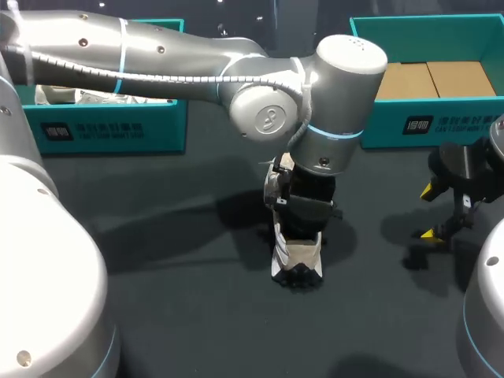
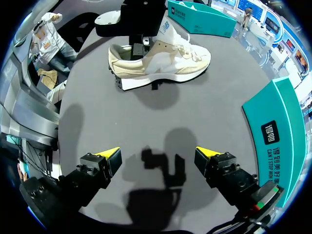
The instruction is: Take the shoe out of the shoebox, open the shoe tongue, remove and reinsert the insole, then place the shoe into the shoebox
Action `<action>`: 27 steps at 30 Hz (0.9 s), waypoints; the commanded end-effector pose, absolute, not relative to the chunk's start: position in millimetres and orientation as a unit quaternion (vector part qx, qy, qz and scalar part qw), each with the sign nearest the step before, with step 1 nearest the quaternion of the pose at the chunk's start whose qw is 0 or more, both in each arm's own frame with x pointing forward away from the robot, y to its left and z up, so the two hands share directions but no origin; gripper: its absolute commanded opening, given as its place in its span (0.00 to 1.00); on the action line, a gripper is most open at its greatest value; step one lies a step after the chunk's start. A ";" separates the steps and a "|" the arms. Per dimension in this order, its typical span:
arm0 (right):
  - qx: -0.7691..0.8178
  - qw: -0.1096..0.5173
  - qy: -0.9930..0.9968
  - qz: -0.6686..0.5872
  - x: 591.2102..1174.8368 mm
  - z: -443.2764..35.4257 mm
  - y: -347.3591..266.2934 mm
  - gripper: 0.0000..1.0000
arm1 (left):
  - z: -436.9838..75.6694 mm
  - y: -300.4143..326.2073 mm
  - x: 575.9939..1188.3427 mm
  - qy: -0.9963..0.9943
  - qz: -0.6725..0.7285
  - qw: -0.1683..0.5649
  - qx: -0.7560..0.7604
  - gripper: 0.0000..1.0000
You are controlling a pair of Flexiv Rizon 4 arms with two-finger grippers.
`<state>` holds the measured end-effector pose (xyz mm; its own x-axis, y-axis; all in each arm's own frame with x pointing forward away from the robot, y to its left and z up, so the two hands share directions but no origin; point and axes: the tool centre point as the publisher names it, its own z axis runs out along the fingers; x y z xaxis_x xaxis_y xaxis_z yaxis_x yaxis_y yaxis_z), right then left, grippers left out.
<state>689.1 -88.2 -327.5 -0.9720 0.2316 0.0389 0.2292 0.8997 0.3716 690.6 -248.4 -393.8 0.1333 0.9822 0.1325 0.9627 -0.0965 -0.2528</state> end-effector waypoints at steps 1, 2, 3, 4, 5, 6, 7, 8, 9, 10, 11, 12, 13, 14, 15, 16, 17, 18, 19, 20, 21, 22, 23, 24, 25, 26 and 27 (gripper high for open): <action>0.119 0.005 0.975 0.189 687.0 -327.1 -88.3 1.00 | -372.6 -235.9 687.2 -0.660 0.053 0.106 -0.742 0.00; 0.119 0.005 0.975 0.189 687.0 -327.1 -88.3 1.00 | -367.6 -236.4 687.4 -0.658 0.056 0.104 -0.743 0.00; 0.119 0.005 0.975 0.189 687.0 -327.1 -88.3 1.00 | -362.9 -237.1 687.3 -0.657 0.059 0.100 -0.745 0.00; 0.119 0.005 0.975 0.189 687.0 -327.1 -88.3 1.00 | -358.5 -237.9 687.0 -0.655 0.064 0.097 -0.747 0.00; 0.119 0.005 0.975 0.189 687.0 -327.1 -88.3 1.00 | -354.5 -238.9 686.7 -0.654 0.068 0.095 -0.748 0.00; 0.119 0.005 0.975 0.189 687.0 -327.1 -88.3 1.00 | -351.1 -240.3 686.7 -0.655 0.071 0.089 -0.747 0.00; 0.119 0.005 0.975 0.189 687.0 -327.1 -88.3 1.00 | -348.8 -242.2 686.8 -0.655 0.078 0.087 -0.746 0.00; 0.119 0.005 0.975 0.189 687.0 -327.1 -88.3 1.00 | -347.5 -244.1 686.7 -0.656 0.085 0.082 -0.746 0.00; 0.119 0.005 0.975 0.189 687.0 -327.1 -88.3 1.00 | -347.6 -246.6 686.5 -0.658 0.088 0.079 -0.744 0.00; 0.119 0.005 0.975 0.189 687.0 -327.1 -88.3 1.00 | -349.5 -249.0 686.1 -0.659 0.091 0.077 -0.743 0.00; 0.119 0.005 0.975 0.189 687.0 -327.1 -88.3 1.00 | -352.0 -251.6 686.0 -0.660 0.097 0.078 -0.740 0.00; 0.119 0.005 0.975 0.189 687.0 -327.1 -88.3 1.00 | -356.0 -254.3 686.0 -0.661 0.100 0.080 -0.739 0.00; 0.119 0.005 0.975 0.189 687.0 -327.1 -88.3 1.00 | -360.6 -256.3 685.3 -0.661 0.100 0.083 -0.739 0.00; 0.119 0.005 0.975 0.189 687.0 -327.1 -88.3 1.00 | -364.4 -257.8 684.9 -0.661 0.103 0.085 -0.738 0.00; 0.119 0.005 0.975 0.189 687.0 -327.1 -88.3 1.00 | -368.8 -259.1 684.7 -0.662 0.102 0.089 -0.737 0.00; 0.119 0.005 0.975 0.189 687.0 -327.1 -88.3 1.00 | -373.0 -260.1 684.8 -0.665 0.094 0.091 -0.736 0.00; 0.119 0.005 0.975 0.189 687.0 -327.1 -88.3 1.00 | -377.5 -260.6 684.8 -0.665 0.093 0.097 -0.735 0.00; 0.119 0.005 0.975 0.189 687.0 -327.1 -88.3 1.00 | -381.4 -260.5 684.7 -0.664 0.097 0.102 -0.734 0.00; 0.119 0.005 0.975 0.189 687.0 -327.1 -88.3 1.00 | -385.3 -259.8 684.6 -0.666 0.092 0.106 -0.732 0.00; 0.119 0.005 0.975 0.189 687.0 -327.1 -88.3 1.00 | -389.0 -258.5 684.1 -0.666 0.092 0.112 -0.732 0.00; 0.119 0.005 0.975 0.189 687.0 -327.1 -88.3 1.00 | -391.7 -257.0 683.2 -0.665 0.095 0.116 -0.732 0.00; 0.119 0.005 0.975 0.189 687.0 -327.1 -88.3 1.00 | -394.3 -255.6 682.1 -0.664 0.093 0.119 -0.733 0.00; 0.119 0.005 0.975 0.189 687.0 -327.1 -88.3 1.00 | -396.5 -254.4 680.8 -0.663 0.091 0.120 -0.733 0.00; 0.119 0.005 0.975 0.189 687.0 -327.1 -88.3 1.00 | -398.2 -253.4 679.5 -0.663 0.090 0.120 -0.734 0.00; 0.119 0.005 0.975 0.189 687.0 -327.1 -88.3 1.00 | -399.5 -252.6 678.8 -0.663 0.083 0.118 -0.735 0.00; 0.119 0.005 0.975 0.189 687.0 -327.1 -88.3 1.00 | -400.9 -251.9 678.2 -0.664 0.076 0.112 -0.736 0.00; 0.119 0.005 0.975 0.189 687.0 -327.1 -88.3 1.00 | -401.5 -251.3 678.1 -0.666 0.073 0.103 -0.735 0.00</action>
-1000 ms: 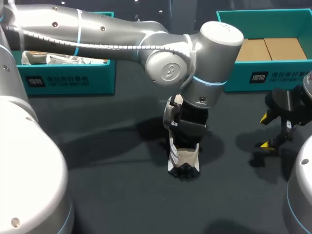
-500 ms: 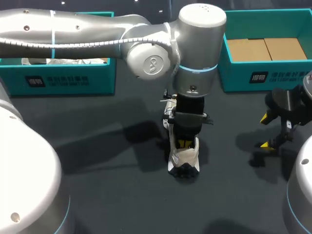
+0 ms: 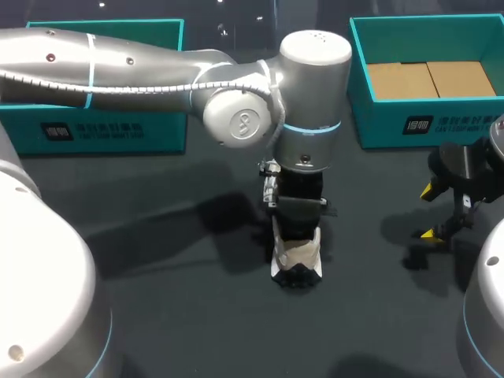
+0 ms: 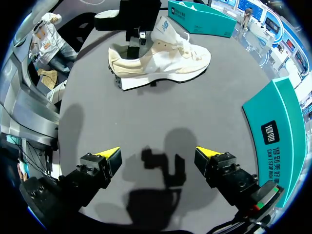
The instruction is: Take the shoe out of the shoebox, open the shoe tongue, remove and reinsert the insole, then place the shoe into the shoebox
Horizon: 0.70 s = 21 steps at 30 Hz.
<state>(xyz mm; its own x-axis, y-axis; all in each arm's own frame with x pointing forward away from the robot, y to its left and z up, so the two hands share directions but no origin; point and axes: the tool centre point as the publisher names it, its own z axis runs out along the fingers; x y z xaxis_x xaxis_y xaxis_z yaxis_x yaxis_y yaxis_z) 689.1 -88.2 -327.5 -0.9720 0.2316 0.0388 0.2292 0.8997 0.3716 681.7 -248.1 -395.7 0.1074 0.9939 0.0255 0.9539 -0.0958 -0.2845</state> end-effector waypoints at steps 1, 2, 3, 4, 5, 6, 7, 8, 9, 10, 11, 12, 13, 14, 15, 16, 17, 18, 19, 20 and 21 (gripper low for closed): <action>0.119 0.005 0.975 0.189 687.0 -327.1 -88.3 1.00 | -401.2 -250.2 679.2 -0.669 0.075 0.095 -0.734 0.00; 0.119 0.005 0.975 0.189 687.0 -327.1 -88.3 1.00 | -399.5 -249.1 681.3 -0.672 0.076 0.088 -0.731 0.00; 0.119 0.005 0.975 0.189 687.0 -327.1 -88.3 1.00 | -397.4 -248.1 683.6 -0.677 0.077 0.080 -0.728 0.00; 0.119 0.005 0.975 0.189 687.0 -327.1 -88.3 1.00 | -395.6 -247.5 686.1 -0.680 0.076 0.076 -0.726 0.00; 0.119 0.005 0.975 0.189 687.0 -327.1 -88.3 1.00 | -393.9 -247.0 688.0 -0.681 0.073 0.074 -0.724 0.00; 0.119 0.005 0.975 0.189 687.0 -327.1 -88.3 1.00 | -391.6 -246.4 689.8 -0.684 0.068 0.069 -0.723 0.00; 0.119 0.005 0.975 0.189 687.0 -327.1 -88.3 1.00 | -388.5 -245.9 691.3 -0.686 0.065 0.064 -0.722 0.00; 0.119 0.005 0.975 0.189 687.0 -327.1 -88.3 1.00 | -384.9 -245.6 692.0 -0.685 0.065 0.062 -0.723 0.00; 0.119 0.005 0.975 0.189 687.0 -327.1 -88.3 1.00 | -380.8 -245.6 692.3 -0.685 0.060 0.056 -0.724 0.00; 0.119 0.005 0.975 0.189 687.0 -327.1 -88.3 1.00 | -376.9 -245.4 692.4 -0.684 0.057 0.052 -0.725 0.00; 0.119 0.005 0.975 0.189 687.0 -327.1 -88.3 1.00 | -372.8 -245.1 692.2 -0.683 0.060 0.048 -0.726 0.00; 0.119 0.005 0.975 0.189 687.0 -327.1 -88.3 1.00 | -370.0 -245.0 692.0 -0.683 0.060 0.044 -0.727 0.00; 0.119 0.005 0.975 0.189 687.0 -327.1 -88.3 1.00 | -368.4 -245.1 691.7 -0.683 0.057 0.041 -0.727 0.00; 0.119 0.005 0.975 0.189 687.0 -327.1 -88.3 1.00 | -367.9 -245.1 691.6 -0.682 0.059 0.040 -0.728 0.00; 0.119 0.005 0.975 0.189 687.0 -327.1 -88.3 1.00 | -367.8 -245.2 691.6 -0.681 0.061 0.040 -0.728 0.00; 0.119 0.005 0.975 0.189 687.0 -327.1 -88.3 1.00 | -368.4 -245.4 691.4 -0.681 0.061 0.039 -0.728 0.00; 0.119 0.005 0.975 0.189 687.0 -327.1 -88.3 1.00 | -370.0 -246.0 691.0 -0.681 0.066 0.041 -0.728 0.00; 0.119 0.005 0.975 0.189 687.0 -327.1 -88.3 1.00 | -372.3 -246.8 690.2 -0.680 0.069 0.042 -0.728 0.00; 0.119 0.005 0.975 0.189 687.0 -327.1 -88.3 1.00 | -375.3 -247.9 689.4 -0.681 0.069 0.042 -0.728 0.00; 0.119 0.005 0.975 0.189 687.0 -327.1 -88.3 1.00 | -378.4 -249.3 688.6 -0.681 0.069 0.043 -0.728 0.00; 0.119 0.005 0.975 0.189 687.0 -327.1 -88.3 1.00 | -381.4 -250.7 688.1 -0.681 0.069 0.044 -0.728 0.00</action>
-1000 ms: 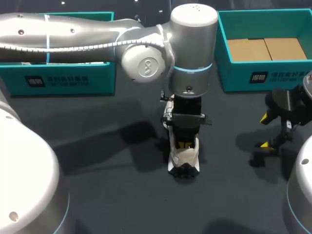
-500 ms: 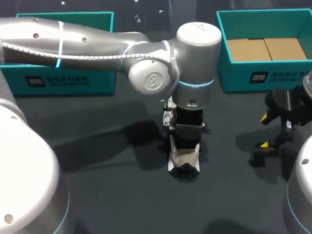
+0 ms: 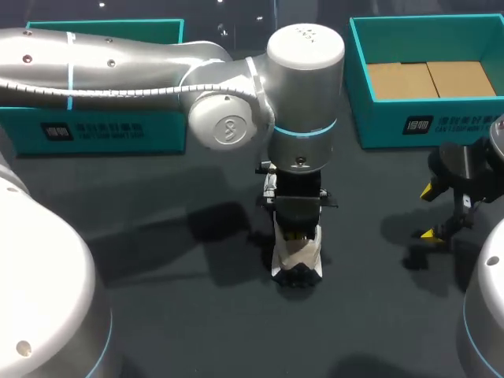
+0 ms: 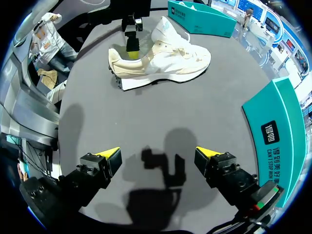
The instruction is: Take the shoe out of the shoebox, open the shoe tongue, remove and reinsert the insole, then place the shoe into the shoebox
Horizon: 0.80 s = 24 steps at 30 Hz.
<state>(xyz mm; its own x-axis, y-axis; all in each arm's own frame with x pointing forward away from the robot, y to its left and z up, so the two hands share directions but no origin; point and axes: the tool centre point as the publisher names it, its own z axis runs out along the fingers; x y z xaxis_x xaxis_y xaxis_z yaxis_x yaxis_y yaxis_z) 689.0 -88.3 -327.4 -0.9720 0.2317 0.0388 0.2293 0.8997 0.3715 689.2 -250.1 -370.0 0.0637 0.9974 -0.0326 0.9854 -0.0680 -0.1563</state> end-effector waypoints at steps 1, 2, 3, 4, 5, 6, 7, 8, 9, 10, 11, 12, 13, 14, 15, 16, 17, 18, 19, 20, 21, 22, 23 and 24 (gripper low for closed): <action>0.119 0.005 0.975 0.189 687.0 -327.1 -88.3 1.00 | -385.3 -252.2 687.4 -0.683 0.065 0.043 -0.726 0.00; 0.119 0.005 0.975 0.189 687.0 -327.1 -88.3 1.00 | -390.6 -253.6 687.2 -0.687 0.049 0.040 -0.724 0.00; 0.119 0.005 0.975 0.189 687.0 -327.1 -88.3 1.00 | -395.4 -254.8 687.5 -0.689 0.046 0.040 -0.722 0.00; 0.119 0.005 0.975 0.189 687.0 -327.1 -88.3 1.00 | -398.3 -255.6 687.8 -0.688 0.055 0.047 -0.722 0.00; 0.119 0.005 0.975 0.189 687.0 -327.1 -88.3 1.00 | -401.1 -256.1 688.4 -0.691 0.050 0.048 -0.720 0.00; 0.119 0.005 0.975 0.189 687.0 -327.1 -88.3 1.00 | -403.1 -256.3 689.2 -0.692 0.046 0.048 -0.718 0.00; 0.119 0.005 0.975 0.189 687.0 -327.1 -88.3 1.00 | -404.1 -256.3 690.0 -0.693 0.046 0.048 -0.718 0.00; 0.119 0.005 0.975 0.189 687.0 -327.1 -88.3 1.00 | -404.5 -256.1 691.0 -0.695 0.042 0.048 -0.716 0.00; 0.119 0.005 0.975 0.189 687.0 -327.1 -88.3 1.00 | -404.5 -255.9 692.4 -0.697 0.039 0.047 -0.715 0.00; 0.119 0.005 0.975 0.189 687.0 -327.1 -88.3 1.00 | -403.6 -255.6 693.8 -0.697 0.039 0.046 -0.715 0.00; 0.119 0.005 0.975 0.189 687.0 -327.1 -88.3 1.00 | -402.0 -255.3 695.0 -0.698 0.038 0.045 -0.714 0.00; 0.119 0.005 0.975 0.189 687.0 -327.1 -88.3 1.00 | -398.6 -254.8 696.2 -0.699 0.037 0.042 -0.713 0.00; 0.119 0.005 0.975 0.189 687.0 -327.1 -88.3 1.00 | -396.2 -254.7 696.6 -0.699 0.037 0.042 -0.713 0.00; 0.119 0.005 0.975 0.189 687.0 -327.1 -88.3 1.00 | -392.8 -254.5 697.1 -0.699 0.035 0.038 -0.714 0.00; 0.119 0.005 0.975 0.189 687.0 -327.1 -88.3 1.00 | -387.4 -253.7 697.7 -0.698 0.034 0.034 -0.714 0.00; 0.119 0.005 0.975 0.189 687.0 -327.1 -88.3 1.00 | -384.7 -253.3 697.9 -0.697 0.036 0.033 -0.715 0.00; 0.119 0.005 0.975 0.189 687.0 -327.1 -88.3 1.00 | -378.5 -252.2 698.4 -0.697 0.036 0.027 -0.716 0.00; 0.119 0.005 0.975 0.189 687.0 -327.1 -88.3 1.00 | -374.3 -251.4 698.7 -0.696 0.035 0.022 -0.717 0.00; 0.119 0.005 0.975 0.189 687.0 -327.1 -88.3 1.00 | -370.0 -250.4 698.9 -0.696 0.035 0.018 -0.717 0.00; 0.119 0.005 0.975 0.189 687.0 -327.1 -88.3 1.00 | -365.9 -249.5 699.1 -0.696 0.033 0.011 -0.717 0.00; 0.119 0.005 0.975 0.189 687.0 -327.1 -88.3 1.00 | -362.3 -248.6 699.6 -0.698 0.029 0.004 -0.716 0.00; 0.119 0.005 0.975 0.189 687.0 -327.1 -88.3 1.00 | -358.9 -247.8 700.3 -0.699 0.026 -0.001 -0.714 0.00; 0.119 0.005 0.975 0.189 687.0 -327.1 -88.3 1.00 | -356.1 -247.0 701.3 -0.701 0.020 -0.009 -0.712 0.00; 0.119 0.005 0.975 0.189 687.0 -327.1 -88.3 1.00 | -353.7 -246.2 702.6 -0.703 0.014 -0.013 -0.711 0.00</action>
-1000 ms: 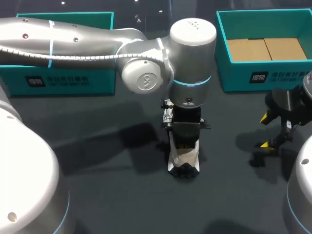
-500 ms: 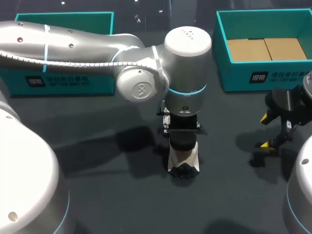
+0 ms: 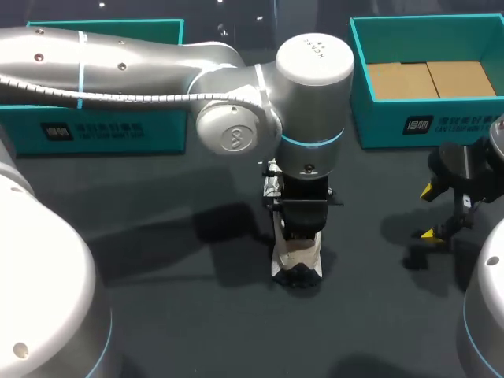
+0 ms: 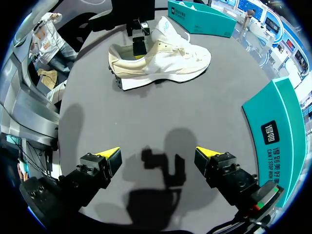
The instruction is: Take the shoe out of the shoebox, open the shoe tongue, remove and reinsert the insole, then place the shoe into the shoebox
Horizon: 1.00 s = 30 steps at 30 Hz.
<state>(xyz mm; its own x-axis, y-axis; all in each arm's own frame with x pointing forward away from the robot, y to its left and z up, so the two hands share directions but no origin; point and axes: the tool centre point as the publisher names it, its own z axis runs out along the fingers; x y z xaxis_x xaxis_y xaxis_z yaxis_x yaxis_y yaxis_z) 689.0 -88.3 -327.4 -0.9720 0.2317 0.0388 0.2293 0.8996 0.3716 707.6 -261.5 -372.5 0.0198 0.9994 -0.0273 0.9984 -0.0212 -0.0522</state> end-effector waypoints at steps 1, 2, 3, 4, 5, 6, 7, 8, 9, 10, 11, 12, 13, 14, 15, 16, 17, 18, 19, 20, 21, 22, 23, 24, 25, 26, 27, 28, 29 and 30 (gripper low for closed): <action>0.119 0.005 0.975 0.189 687.0 -327.1 -88.3 1.00 | -351.1 -245.2 704.4 -0.704 0.010 -0.016 -0.710 0.00; 0.119 0.005 0.975 0.189 687.0 -327.1 -88.3 1.00 | -349.0 -244.4 706.1 -0.705 0.008 -0.019 -0.709 0.00; 0.119 0.005 0.975 0.189 687.0 -327.1 -88.3 1.00 | -347.4 -243.6 708.0 -0.705 0.008 -0.019 -0.709 0.00; 0.119 0.005 0.975 0.189 687.0 -327.1 -88.3 1.00 | -346.1 -243.0 709.7 -0.705 0.004 -0.020 -0.709 0.00; 0.119 0.005 0.975 0.189 687.0 -327.1 -88.3 1.00 | -345.6 -242.4 711.2 -0.705 0.003 -0.021 -0.708 0.00; 0.119 0.005 0.975 0.189 687.0 -327.1 -88.3 1.00 | -345.2 -242.0 712.4 -0.706 0.002 -0.021 -0.708 0.00; 0.119 0.005 0.975 0.189 687.0 -327.1 -88.3 1.00 | -345.0 -241.9 713.0 -0.705 0.000 -0.021 -0.708 0.00; 0.119 0.005 0.975 0.189 687.0 -327.1 -88.3 1.00 | -344.9 -241.9 714.3 -0.705 -0.003 -0.023 -0.708 0.00; 0.119 0.005 0.975 0.189 687.0 -327.1 -88.3 1.00 | -344.9 -242.1 715.2 -0.705 -0.004 -0.023 -0.709 0.00; 0.119 0.005 0.975 0.189 687.0 -327.1 -88.3 1.00 | -344.8 -242.3 716.4 -0.705 -0.005 -0.023 -0.709 0.00; 0.119 0.005 0.975 0.189 687.0 -327.1 -88.3 1.00 | -345.0 -242.5 717.6 -0.705 -0.006 -0.023 -0.709 0.04; 0.119 0.005 0.975 0.189 687.0 -327.1 -88.3 1.00 | -345.5 -242.8 719.0 -0.705 -0.007 -0.022 -0.709 0.10; 0.119 0.005 0.975 0.189 687.0 -327.1 -88.3 1.00 | -346.2 -243.3 720.6 -0.705 -0.007 -0.022 -0.709 0.15; 0.119 0.005 0.975 0.189 687.0 -327.1 -88.3 1.00 | -347.2 -243.9 722.2 -0.704 -0.008 -0.020 -0.709 0.18; 0.119 0.005 0.975 0.189 687.0 -327.1 -88.3 1.00 | -348.1 -244.7 723.3 -0.704 -0.009 -0.018 -0.710 0.20; 0.119 0.005 0.975 0.189 687.0 -327.1 -88.3 1.00 | -349.0 -245.7 724.0 -0.703 -0.010 -0.016 -0.711 0.22; 0.119 0.005 0.975 0.189 687.0 -327.1 -88.3 1.00 | -349.6 -246.9 724.5 -0.702 -0.012 -0.015 -0.712 0.26; 0.119 0.005 0.975 0.189 687.0 -327.1 -88.3 1.00 | -350.1 -248.0 725.0 -0.702 -0.013 -0.014 -0.712 0.29; 0.119 0.005 0.975 0.189 687.0 -327.1 -88.3 1.00 | -350.5 -249.3 725.8 -0.701 -0.013 -0.013 -0.713 0.31; 0.119 0.005 0.975 0.189 687.0 -327.1 -88.3 1.00 | -350.9 -250.3 726.7 -0.701 -0.013 -0.013 -0.713 0.32; 0.119 0.005 0.975 0.189 687.0 -327.1 -88.3 1.00 | -351.3 -251.3 727.5 -0.700 -0.013 -0.012 -0.714 0.33; 0.119 0.005 0.975 0.189 687.0 -327.1 -88.3 1.00 | -351.7 -252.2 728.4 -0.700 -0.014 -0.011 -0.714 0.33; 0.119 0.005 0.975 0.189 687.0 -327.1 -88.3 1.00 | -351.9 -252.7 729.0 -0.700 -0.014 -0.011 -0.714 0.34; 0.119 0.005 0.975 0.189 687.0 -327.1 -88.3 1.00 | -352.0 -253.1 729.6 -0.701 -0.014 -0.010 -0.713 0.34; 0.119 0.005 0.975 0.189 687.0 -327.1 -88.3 1.00 | -352.0 -253.3 730.1 -0.701 -0.013 -0.010 -0.713 0.34; 0.119 0.005 0.975 0.189 687.0 -327.1 -88.3 1.00 | -352.0 -253.3 730.3 -0.701 -0.013 -0.010 -0.713 0.35; 0.119 0.005 0.975 0.189 687.0 -327.1 -88.3 1.00 | -352.1 -253.3 730.4 -0.702 -0.012 -0.010 -0.712 0.35; 0.119 0.005 0.975 0.189 687.0 -327.1 -88.3 1.00 | -352.1 -253.3 730.5 -0.702 -0.012 -0.010 -0.712 0.37; 0.119 0.005 0.975 0.189 687.0 -327.1 -88.3 1.00 | -352.2 -253.2 730.7 -0.702 -0.012 -0.010 -0.712 0.39; 0.119 0.005 0.975 0.189 687.0 -327.1 -88.3 1.00 | -352.3 -253.0 730.8 -0.702 -0.013 -0.010 -0.712 0.41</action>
<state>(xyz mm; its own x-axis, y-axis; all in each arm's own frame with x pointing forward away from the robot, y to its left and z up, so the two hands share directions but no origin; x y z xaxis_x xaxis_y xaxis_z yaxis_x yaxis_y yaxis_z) 689.0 -88.3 -327.4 -0.9720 0.2317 0.0388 0.2293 0.8997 0.3715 729.2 -252.7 -351.8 0.0141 0.9999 0.0018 0.9993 -0.0141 0.0334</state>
